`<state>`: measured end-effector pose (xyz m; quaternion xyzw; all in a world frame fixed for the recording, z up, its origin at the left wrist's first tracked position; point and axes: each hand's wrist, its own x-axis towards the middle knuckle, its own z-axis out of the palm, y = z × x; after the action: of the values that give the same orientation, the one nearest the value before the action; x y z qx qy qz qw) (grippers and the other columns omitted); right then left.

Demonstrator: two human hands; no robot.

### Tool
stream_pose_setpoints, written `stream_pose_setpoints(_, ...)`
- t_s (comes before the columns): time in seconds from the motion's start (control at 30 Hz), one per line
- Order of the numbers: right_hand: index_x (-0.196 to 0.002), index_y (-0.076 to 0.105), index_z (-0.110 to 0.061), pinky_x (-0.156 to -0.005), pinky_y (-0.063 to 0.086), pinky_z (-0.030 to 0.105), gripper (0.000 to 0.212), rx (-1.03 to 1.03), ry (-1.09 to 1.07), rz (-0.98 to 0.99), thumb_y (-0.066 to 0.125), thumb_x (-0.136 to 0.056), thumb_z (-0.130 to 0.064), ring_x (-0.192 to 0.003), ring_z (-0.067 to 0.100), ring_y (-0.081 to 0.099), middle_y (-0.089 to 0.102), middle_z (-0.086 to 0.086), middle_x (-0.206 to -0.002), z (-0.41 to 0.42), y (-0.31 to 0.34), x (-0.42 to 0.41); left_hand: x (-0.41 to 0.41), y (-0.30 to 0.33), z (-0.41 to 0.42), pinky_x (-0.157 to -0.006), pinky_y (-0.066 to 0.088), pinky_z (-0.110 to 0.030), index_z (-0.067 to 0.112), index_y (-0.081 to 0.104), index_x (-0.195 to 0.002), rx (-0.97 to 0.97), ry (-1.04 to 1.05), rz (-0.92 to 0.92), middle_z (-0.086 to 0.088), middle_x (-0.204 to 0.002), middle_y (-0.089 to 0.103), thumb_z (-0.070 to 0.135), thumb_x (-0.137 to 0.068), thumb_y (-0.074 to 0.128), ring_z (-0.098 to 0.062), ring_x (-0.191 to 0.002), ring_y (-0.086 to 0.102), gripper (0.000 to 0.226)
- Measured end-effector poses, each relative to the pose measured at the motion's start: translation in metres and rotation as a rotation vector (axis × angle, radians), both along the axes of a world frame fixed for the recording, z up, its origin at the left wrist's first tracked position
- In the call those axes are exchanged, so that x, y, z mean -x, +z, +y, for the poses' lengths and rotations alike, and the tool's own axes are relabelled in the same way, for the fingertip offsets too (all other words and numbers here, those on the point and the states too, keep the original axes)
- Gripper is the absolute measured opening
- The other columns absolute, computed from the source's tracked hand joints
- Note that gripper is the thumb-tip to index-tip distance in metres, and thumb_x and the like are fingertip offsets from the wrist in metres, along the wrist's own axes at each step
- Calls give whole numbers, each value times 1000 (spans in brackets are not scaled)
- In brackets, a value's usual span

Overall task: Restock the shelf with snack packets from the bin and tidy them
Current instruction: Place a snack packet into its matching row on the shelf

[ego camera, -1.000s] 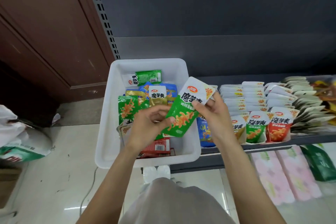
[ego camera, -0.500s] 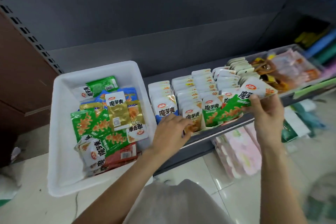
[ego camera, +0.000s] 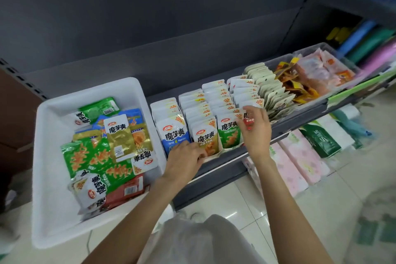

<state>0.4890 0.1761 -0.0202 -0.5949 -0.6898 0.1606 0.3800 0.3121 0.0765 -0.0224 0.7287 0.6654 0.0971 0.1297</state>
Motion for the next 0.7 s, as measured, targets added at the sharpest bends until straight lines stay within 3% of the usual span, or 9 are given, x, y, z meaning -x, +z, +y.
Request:
stream_pose_setpoints(0.07, -110, 61, -10, -76, 50, 33, 24, -85, -32, 67, 67, -86, -13, -93, 20, 59, 59, 5, -106, -12, 17, 4, 3, 7, -2, -86, 46, -29, 32, 68, -101, -58, 19, -94, 12, -102, 67, 38, -90, 58, -8, -92, 56, 16)
stream_pose_setpoints(0.13, -108, 61, -13, -72, 50, 28, 20, -103, 8, 193, 63, -88, -11, -85, 10, 59, 62, 0, -98, -26, 35, 13, 9, 20, -7, -80, 45, -28, 29, 70, -85, -221, 73, -205, 14, -77, 67, 39, -88, 57, -2, -71, 55, 17)
stream_pose_setpoints(0.23, -104, 64, -12, -74, 47, 14, 16, -62, 273, 267, 62, -89, -8, -82, 0, 59, 65, -6, -91, -49, 54, 40, 30, 42, -25, -70, 36, -22, 21, 66, -71, -519, 260, -340, 12, -56, 58, 36, -89, 53, -3, -54, 50, 27)
stream_pose_setpoints(0.33, -99, 68, -11, -74, 45, 9, 13, -2, 618, 191, 61, -88, -7, -82, -4, 58, 66, -7, -91, -66, 57, 85, 73, 44, -51, -61, 39, -23, 13, 65, -75, -641, 483, -364, 5, -59, 58, 29, -89, 51, -12, -54, 52, 25)
stream_pose_setpoints(0.5, -105, 68, -18, -77, 49, 27, 17, 129, 1019, -139, 59, -91, -17, -93, 12, 60, 66, -3, -104, -88, 35, 171, 155, 10, -105, -60, 47, -26, 17, 69, -88, -416, 746, -237, 3, -78, 68, 12, -83, 66, -12, -66, 60, 8)
stream_pose_setpoints(0.6, -115, 65, -17, -92, 48, 39, 24, 174, 1142, -338, 56, -93, -17, -104, 16, 59, 63, 0, -119, -95, 10, 220, 188, -12, -122, -74, 50, -32, 19, 68, -104, -137, 809, -159, -4, -98, 70, 14, -80, 69, -24, -90, 63, 25)
stream_pose_setpoints(0.7, -134, 49, -15, -103, 41, 42, 48, 185, 1256, -662, 62, -89, -20, -123, 22, 49, 46, 5, -141, -95, -16, 259, 200, -24, -122, -100, 40, -39, 25, 44, -136, 266, 677, 26, -2, -138, 47, 39, -80, 69, -26, -125, 42, 63)
